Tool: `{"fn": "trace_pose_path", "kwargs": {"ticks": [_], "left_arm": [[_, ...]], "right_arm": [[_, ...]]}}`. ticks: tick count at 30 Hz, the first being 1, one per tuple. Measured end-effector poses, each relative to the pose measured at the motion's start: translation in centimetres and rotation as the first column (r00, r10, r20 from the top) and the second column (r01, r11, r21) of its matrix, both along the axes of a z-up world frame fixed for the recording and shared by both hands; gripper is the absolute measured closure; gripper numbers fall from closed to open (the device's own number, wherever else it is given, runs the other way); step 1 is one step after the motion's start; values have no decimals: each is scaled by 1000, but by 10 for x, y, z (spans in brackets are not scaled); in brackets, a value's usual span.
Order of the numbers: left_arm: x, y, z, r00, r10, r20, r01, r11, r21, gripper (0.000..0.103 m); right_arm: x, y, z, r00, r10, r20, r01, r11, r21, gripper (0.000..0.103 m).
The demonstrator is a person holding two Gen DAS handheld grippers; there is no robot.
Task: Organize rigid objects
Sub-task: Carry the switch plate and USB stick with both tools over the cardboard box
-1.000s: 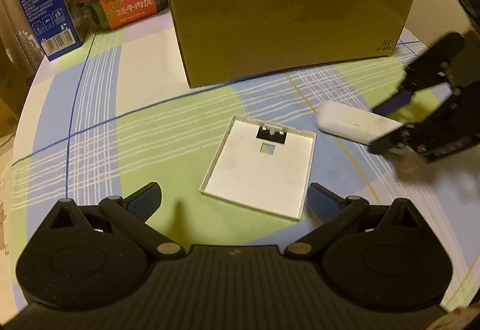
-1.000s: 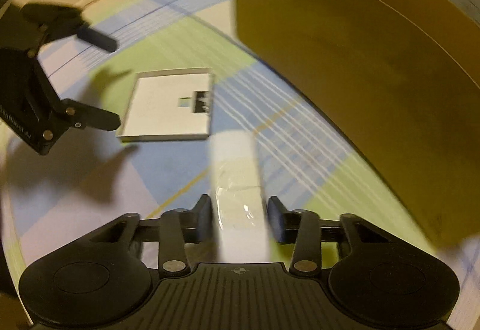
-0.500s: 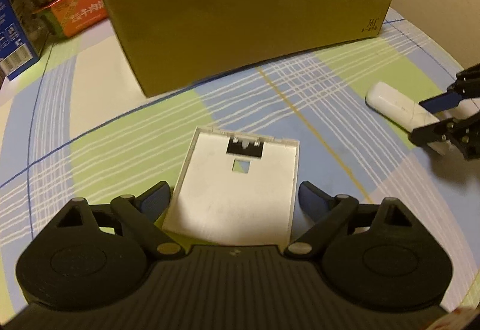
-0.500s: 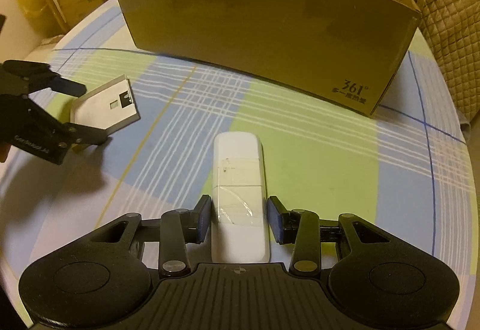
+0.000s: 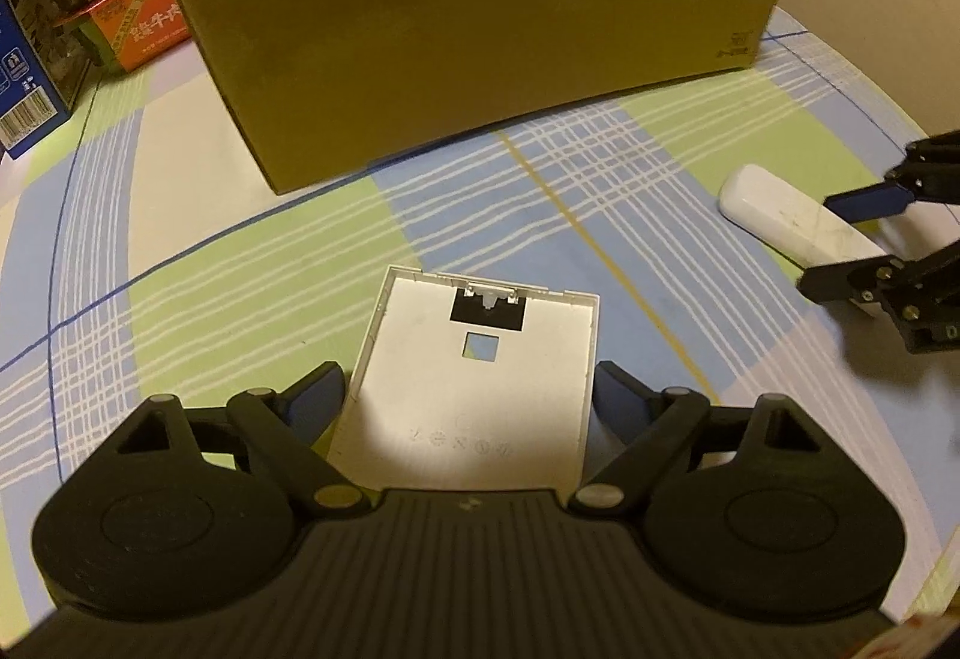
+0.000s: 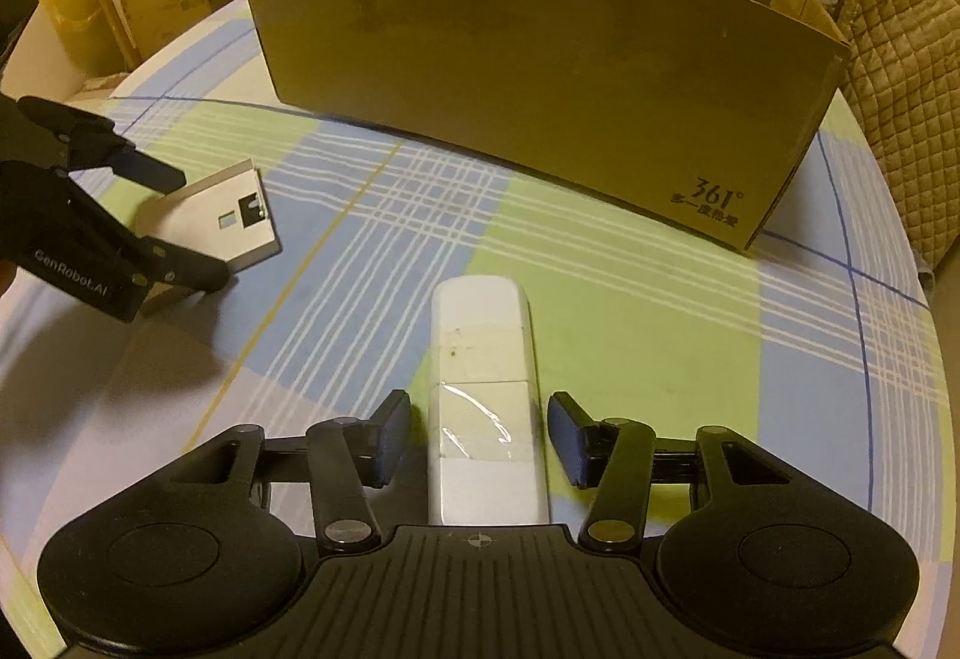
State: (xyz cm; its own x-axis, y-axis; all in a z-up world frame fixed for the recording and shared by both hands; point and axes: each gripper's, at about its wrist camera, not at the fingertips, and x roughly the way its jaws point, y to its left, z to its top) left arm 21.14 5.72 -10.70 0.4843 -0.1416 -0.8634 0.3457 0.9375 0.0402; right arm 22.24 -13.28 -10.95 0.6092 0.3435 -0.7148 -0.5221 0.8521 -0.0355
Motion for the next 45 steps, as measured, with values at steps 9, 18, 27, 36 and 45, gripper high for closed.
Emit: {"fn": "trace_pose_path", "kwargs": {"ticks": [9,18,27,36,45], "left_arm": [[-1,8,-3,999,-29,24,29,1000,-3,6],[-5,-2,0,1000,3,-18,-3,999,-32,17],[-7,1,-2,1000,-4,12,4,999,-41,12],[-7,0,-3,1000,-13,27,14,999,-52,13],[-7,0,-1,998,-39,39,41,997,-61,19]], "right_arm": [[-1,-1,-2,1000,1,9,-1,1000,8,54],[-4,-2,-3,999,-28,22,27,999,32,52],[-5,0,-4,997,-64,33,62,997,51,52],[-5,-2,-6,996,-80,50,76,995,71,52],[-8,-2,-8,995,-74,68,69,995,69,53]]}}
